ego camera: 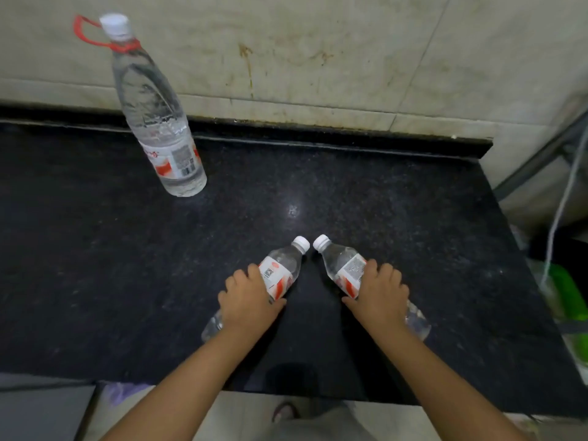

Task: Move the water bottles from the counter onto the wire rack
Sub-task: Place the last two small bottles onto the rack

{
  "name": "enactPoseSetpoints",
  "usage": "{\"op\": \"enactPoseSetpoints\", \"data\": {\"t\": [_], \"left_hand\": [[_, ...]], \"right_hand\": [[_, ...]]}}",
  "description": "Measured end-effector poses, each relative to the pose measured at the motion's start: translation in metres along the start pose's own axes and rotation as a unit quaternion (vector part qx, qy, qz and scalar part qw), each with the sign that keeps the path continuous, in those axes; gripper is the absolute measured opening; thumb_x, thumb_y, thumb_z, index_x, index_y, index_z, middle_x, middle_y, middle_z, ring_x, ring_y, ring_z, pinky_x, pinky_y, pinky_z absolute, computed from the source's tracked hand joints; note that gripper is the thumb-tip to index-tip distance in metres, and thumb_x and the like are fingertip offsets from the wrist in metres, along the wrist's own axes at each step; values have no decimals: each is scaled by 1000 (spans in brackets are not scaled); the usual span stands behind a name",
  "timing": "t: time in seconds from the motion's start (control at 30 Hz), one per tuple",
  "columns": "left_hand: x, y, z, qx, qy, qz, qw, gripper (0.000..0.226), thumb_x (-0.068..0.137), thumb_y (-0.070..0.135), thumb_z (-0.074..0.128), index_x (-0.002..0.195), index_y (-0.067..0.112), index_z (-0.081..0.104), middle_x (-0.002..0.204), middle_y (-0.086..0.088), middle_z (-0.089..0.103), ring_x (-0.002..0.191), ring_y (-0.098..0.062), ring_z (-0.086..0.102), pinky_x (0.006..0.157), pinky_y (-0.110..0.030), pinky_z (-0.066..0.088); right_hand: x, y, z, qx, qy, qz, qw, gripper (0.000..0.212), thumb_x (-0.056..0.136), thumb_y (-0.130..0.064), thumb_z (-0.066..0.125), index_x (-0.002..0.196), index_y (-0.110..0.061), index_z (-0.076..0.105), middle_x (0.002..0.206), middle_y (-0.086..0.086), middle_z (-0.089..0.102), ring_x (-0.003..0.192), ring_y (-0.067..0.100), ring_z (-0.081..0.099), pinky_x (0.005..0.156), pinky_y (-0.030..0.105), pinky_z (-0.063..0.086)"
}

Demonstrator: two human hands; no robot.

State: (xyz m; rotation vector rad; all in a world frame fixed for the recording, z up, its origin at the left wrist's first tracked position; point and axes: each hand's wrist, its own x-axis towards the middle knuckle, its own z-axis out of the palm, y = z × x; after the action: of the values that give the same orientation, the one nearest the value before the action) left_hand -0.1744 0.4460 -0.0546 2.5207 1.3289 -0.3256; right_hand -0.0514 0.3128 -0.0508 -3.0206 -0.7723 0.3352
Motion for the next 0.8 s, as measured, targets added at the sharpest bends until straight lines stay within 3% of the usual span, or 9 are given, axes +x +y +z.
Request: {"op": "enactPoseSetpoints", "data": {"t": [0.3,0.37,0.43,0.57,0.63,0.7,0.8], "left_hand": [[-13,5,-4,31,22,36,999,64,80,51,59,123,13,32,126,-5,42,118,-21,43,92,-33,42],[-19,12,-4,24,21,40,999,63,80,52,59,122,13,33,126,-4,42,119,-20,42,92,-33,41],[-26,23,-7,9,24,47,999,62,80,52,59,120,13,34,126,-4,42,119,-20,42,92,-33,41],[-39,62,-25,-10,49,82,995,60,80,51,59,119,12,35,125,-5,42,119,-22,41,92,-33,41],[-47,87,-35,-18,70,97,993,61,80,51,60,119,11,35,125,-5,42,119,-23,40,92,-34,40],[-57,116,-46,-33,97,107,989,62,79,50,60,119,10,35,125,-6,42,119,-23,40,92,-35,40],[-80,170,-65,-60,139,130,980,63,78,50,62,118,10,36,124,-7,43,118,-24,41,91,-36,40]], "right_hand": [[-13,9,-5,17,17,1,1000,67,77,-42,67,127,-11,35,126,9,43,116,24,43,93,33,38],[-21,20,-8,25,33,12,999,68,68,-42,75,119,-9,44,117,10,50,107,25,50,86,35,43],[-26,34,-13,35,67,28,997,73,46,-42,88,101,-7,53,97,11,58,89,28,58,70,39,49],[-31,72,-43,61,90,38,993,64,72,-46,71,117,-12,42,118,7,48,112,25,47,89,34,41],[-33,96,-64,75,118,51,989,63,73,-47,69,118,-11,41,120,8,47,115,25,45,91,34,40],[-38,121,-88,89,150,65,982,66,69,-43,74,115,-7,44,116,13,50,111,30,47,88,38,41],[-43,170,-116,127,216,68,966,72,45,-35,89,96,1,55,92,22,58,88,40,57,70,43,48]]}}
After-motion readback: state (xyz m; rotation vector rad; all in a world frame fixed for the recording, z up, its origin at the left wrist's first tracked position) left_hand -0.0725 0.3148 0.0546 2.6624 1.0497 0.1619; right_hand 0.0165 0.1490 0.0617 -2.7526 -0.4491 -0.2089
